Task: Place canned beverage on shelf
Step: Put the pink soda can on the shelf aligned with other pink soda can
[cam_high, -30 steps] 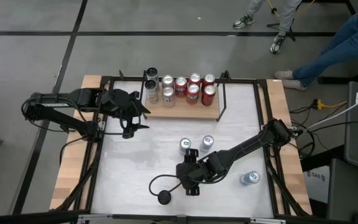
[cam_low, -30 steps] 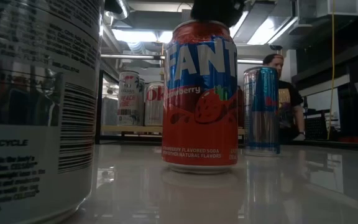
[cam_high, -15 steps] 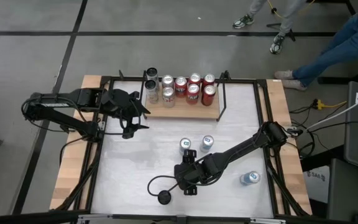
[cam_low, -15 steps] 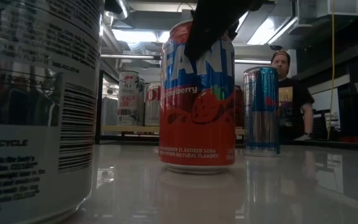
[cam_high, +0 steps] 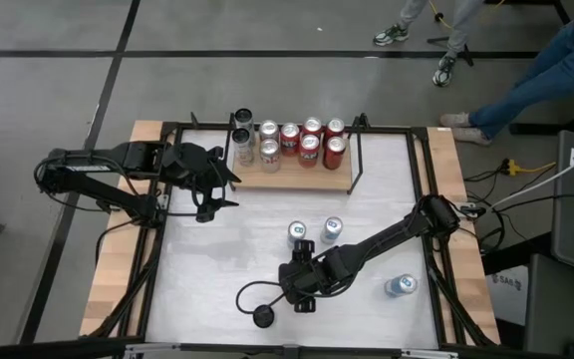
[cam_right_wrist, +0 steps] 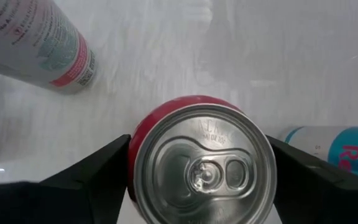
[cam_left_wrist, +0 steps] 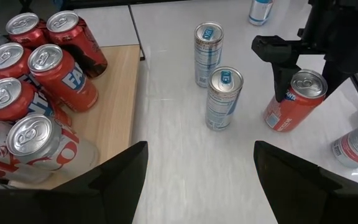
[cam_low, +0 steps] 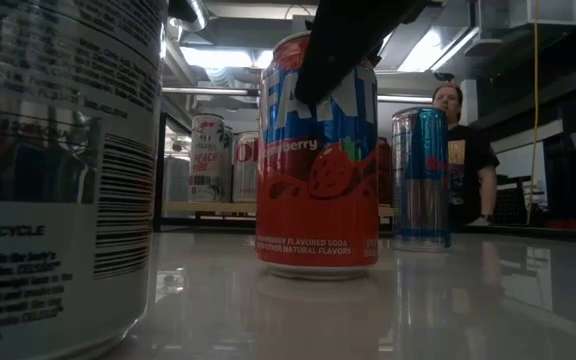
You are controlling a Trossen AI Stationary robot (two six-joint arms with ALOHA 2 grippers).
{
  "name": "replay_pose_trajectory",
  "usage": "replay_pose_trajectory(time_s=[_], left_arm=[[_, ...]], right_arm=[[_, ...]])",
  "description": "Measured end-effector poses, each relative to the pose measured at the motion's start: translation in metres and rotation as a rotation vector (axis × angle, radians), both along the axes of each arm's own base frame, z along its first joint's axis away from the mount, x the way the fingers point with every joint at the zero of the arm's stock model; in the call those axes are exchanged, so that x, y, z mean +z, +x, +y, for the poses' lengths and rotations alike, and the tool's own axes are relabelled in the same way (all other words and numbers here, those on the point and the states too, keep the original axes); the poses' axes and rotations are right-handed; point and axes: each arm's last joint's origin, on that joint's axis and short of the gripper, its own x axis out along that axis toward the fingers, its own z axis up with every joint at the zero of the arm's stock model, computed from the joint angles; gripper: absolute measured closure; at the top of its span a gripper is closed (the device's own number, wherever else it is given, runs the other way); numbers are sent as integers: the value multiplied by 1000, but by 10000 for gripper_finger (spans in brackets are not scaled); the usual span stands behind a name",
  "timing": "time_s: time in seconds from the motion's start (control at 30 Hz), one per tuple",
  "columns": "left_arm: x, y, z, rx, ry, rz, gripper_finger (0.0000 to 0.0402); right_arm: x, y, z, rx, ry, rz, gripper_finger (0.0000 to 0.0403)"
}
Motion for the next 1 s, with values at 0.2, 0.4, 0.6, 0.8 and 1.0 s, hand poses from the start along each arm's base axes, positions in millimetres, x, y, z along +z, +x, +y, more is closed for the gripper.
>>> replay_pose_trajectory(time_s=[0.2,0.4,0.6,0.8,1.0], left_arm=[[9,-14,0,-14,19,-50,118],[24,-51,1,16,42,-124,118],[24,-98,1,46,27,-160,118],[-2,-126,1,95,-44,-278,118],[-39,-122,1,106,-71,-334,118]], right_arm=[[4,1,0,14,-2,7,120],[20,0,-4,53,-21,70,114],[44,4,-14,59,-10,75,119],[82,10,-25,80,39,13,117],[131,11,-39,140,54,-96,116]])
